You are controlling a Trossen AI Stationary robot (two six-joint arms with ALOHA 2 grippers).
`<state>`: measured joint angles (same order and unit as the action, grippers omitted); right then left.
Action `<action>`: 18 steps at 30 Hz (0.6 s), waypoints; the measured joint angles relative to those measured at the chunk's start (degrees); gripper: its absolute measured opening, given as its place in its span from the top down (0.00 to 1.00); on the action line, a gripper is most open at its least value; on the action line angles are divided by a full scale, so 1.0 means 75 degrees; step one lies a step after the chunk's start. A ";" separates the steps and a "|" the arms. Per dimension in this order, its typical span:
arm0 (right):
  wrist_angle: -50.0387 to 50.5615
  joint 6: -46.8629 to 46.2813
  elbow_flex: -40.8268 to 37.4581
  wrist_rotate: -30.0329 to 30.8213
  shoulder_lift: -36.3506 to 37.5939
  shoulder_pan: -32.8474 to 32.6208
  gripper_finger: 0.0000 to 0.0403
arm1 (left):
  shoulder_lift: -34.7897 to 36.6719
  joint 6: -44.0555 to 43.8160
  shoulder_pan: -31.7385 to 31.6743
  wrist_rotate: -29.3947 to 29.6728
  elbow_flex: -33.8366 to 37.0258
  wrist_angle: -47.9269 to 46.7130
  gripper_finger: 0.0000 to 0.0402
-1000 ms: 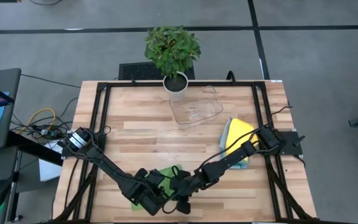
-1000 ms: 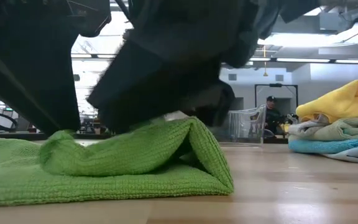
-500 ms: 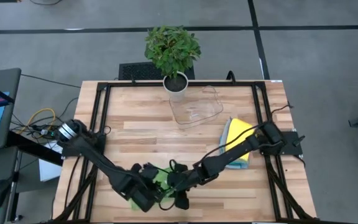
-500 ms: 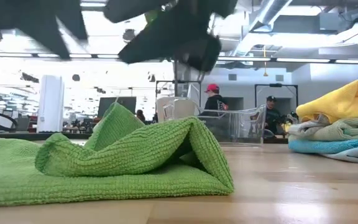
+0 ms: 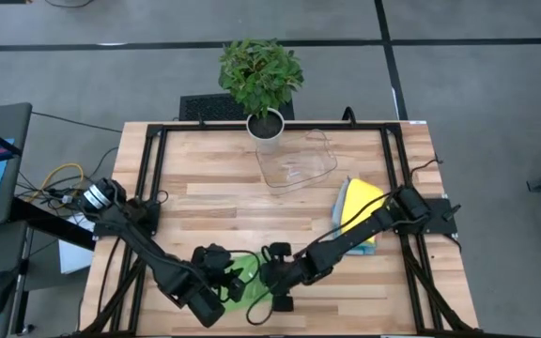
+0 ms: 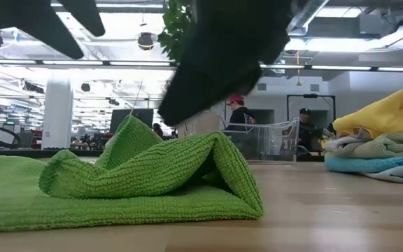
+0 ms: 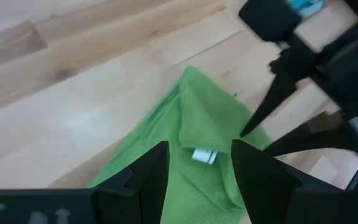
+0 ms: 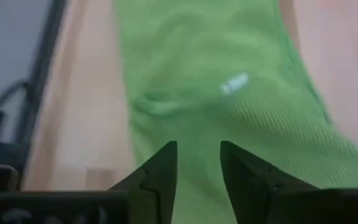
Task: Fold microfiber towels
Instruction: Fold the green microfiber cloth
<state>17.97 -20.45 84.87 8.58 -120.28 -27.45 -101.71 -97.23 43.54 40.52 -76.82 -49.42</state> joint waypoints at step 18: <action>-0.0779 0.0351 0.0005 -0.1091 0.0374 0.0762 0.64 | -0.0021 -0.0167 0.0164 -0.0114 0.0026 -0.0051 0.59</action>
<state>12.13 -17.82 84.90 0.40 -117.48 -21.73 -101.86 -98.48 44.77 39.67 -76.62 -49.81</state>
